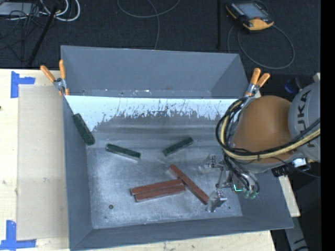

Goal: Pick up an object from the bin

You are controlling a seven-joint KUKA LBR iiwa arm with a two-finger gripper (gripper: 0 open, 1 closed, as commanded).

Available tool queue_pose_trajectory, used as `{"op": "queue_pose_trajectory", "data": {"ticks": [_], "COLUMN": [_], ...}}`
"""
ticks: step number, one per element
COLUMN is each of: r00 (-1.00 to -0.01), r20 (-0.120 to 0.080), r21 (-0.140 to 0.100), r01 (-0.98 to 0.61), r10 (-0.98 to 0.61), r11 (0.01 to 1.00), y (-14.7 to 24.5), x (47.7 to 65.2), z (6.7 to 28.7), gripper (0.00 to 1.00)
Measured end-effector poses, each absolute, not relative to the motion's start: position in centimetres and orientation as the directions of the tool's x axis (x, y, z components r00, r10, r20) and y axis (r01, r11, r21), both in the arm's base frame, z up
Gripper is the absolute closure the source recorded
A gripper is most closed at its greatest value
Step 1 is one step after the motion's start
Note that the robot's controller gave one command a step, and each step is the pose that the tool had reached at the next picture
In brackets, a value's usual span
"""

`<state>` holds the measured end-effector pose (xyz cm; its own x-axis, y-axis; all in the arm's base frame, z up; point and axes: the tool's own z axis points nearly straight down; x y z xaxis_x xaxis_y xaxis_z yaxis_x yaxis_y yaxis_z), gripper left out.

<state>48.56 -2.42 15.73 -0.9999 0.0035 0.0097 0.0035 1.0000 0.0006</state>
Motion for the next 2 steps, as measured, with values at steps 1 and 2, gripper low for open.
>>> {"op": "queue_pose_trajectory", "data": {"ticks": [1, 2], "r00": [-1.000, -0.999], "r20": [0.002, -0.010], "r21": [0.000, 0.001], "r01": [0.003, 0.049], "r10": [0.003, 0.049], "r11": [1.000, 0.999], "y": [-2.4, -4.1], "x": [48.7, 51.8], "z": [16.1, 7.5], "gripper": [0.00, 1.00]}}
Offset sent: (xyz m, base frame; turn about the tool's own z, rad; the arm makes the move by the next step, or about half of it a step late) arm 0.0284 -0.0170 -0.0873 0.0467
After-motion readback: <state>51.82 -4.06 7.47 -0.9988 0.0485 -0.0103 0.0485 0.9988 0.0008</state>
